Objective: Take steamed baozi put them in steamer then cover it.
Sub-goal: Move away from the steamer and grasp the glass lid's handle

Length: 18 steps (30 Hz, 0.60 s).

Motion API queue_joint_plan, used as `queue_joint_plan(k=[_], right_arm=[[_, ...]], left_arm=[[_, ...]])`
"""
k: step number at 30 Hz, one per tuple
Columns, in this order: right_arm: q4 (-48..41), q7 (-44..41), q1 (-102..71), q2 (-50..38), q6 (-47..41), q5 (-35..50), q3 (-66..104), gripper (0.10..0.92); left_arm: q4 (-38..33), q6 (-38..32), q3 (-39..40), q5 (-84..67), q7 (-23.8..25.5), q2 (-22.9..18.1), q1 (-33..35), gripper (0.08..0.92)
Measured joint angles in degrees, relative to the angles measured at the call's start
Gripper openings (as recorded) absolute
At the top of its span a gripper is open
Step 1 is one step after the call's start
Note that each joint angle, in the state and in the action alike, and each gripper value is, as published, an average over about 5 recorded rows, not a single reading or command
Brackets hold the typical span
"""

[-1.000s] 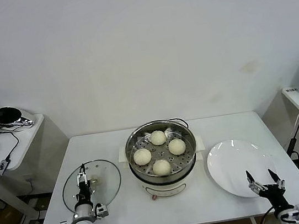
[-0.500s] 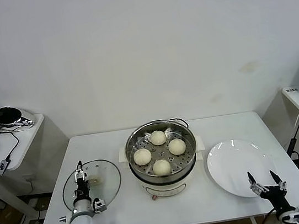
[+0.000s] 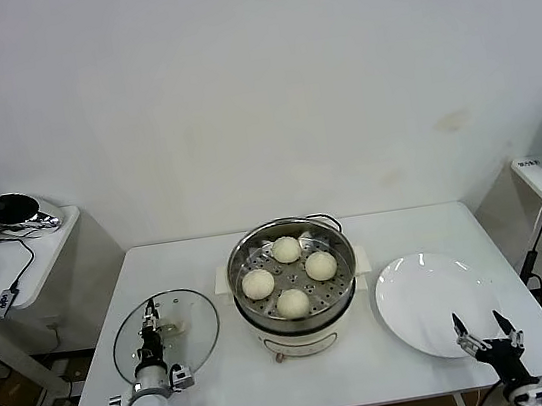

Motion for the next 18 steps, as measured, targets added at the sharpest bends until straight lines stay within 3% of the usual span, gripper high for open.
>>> queue_joint_plan(k=[10,18], right_arm=[[0.17,-0.15,0.23,-0.24,-0.02,-0.21,0.17,0.823],[0.43,-0.15,0.71,-0.21,-0.06,-0.25,-0.13,0.823]], left_arm=[[-0.63,0.87,0.31,-0.99,-0.21,0.85,0.53,0.154],[-6.36,4.78,0.86,-4.24,2.96,2.20,2.59,0.143]])
